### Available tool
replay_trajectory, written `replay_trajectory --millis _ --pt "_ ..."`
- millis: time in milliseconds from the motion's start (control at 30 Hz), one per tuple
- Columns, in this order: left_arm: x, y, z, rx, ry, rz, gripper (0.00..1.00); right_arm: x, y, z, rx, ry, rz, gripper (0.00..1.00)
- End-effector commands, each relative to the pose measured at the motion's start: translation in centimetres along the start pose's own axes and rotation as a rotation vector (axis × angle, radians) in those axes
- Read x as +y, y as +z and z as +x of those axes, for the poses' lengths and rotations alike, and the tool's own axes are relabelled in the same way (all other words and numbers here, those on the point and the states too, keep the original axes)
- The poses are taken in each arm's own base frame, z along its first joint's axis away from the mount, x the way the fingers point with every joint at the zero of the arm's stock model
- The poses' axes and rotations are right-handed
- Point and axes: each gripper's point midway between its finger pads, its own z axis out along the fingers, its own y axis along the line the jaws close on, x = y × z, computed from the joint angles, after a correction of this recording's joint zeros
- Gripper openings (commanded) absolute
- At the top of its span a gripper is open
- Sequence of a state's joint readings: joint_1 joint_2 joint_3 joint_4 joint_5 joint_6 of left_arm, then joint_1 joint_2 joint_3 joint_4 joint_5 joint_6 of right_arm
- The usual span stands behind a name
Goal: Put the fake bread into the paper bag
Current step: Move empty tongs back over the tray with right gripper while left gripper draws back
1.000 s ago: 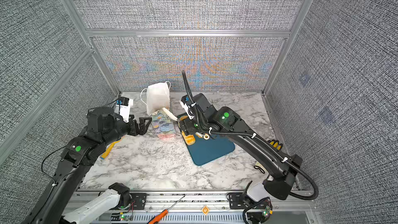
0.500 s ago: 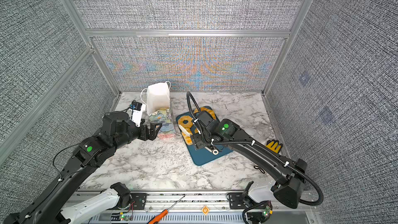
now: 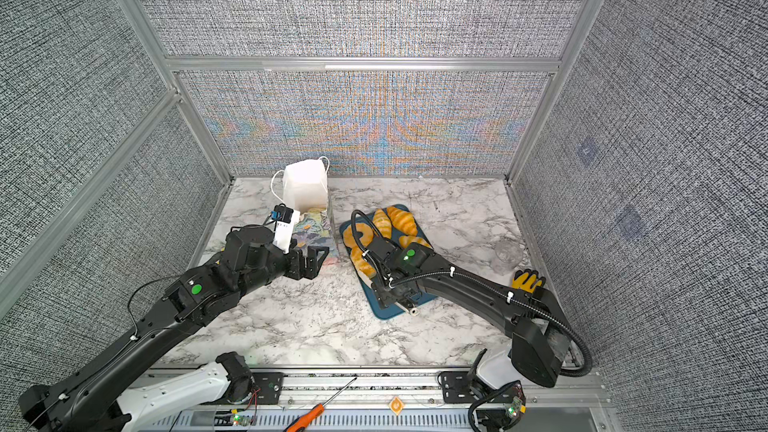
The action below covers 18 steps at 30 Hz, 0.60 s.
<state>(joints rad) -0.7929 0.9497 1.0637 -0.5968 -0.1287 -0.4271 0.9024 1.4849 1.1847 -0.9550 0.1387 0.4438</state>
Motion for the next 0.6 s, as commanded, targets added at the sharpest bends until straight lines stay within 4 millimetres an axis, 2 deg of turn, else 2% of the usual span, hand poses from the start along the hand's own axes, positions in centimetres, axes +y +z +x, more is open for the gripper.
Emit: replay_trajectory --millis 0,167,433,567 --pt "-0.1 0.2 -0.8 -0.041 -0.031 -0.008 0.99 0.8 0.6 -0.7 -0.016 0.027 -0.02 0.79" --pt "0.3 0.4 -0.1 -0.028 -0.033 -0.029 0.99 0.8 1.9 -0.6 0.019 0.014 0.012 0.79" --pt "-0.2 1.0 2.0 0.023 -0.058 -0.012 0.99 1.1 2.9 -2.1 0.006 0.018 0.044 0.79" --pt "0.0 1.0 2.5 0.021 -0.07 -0.018 0.99 1.2 3.7 -2.4 0.024 0.011 0.058 0.79"
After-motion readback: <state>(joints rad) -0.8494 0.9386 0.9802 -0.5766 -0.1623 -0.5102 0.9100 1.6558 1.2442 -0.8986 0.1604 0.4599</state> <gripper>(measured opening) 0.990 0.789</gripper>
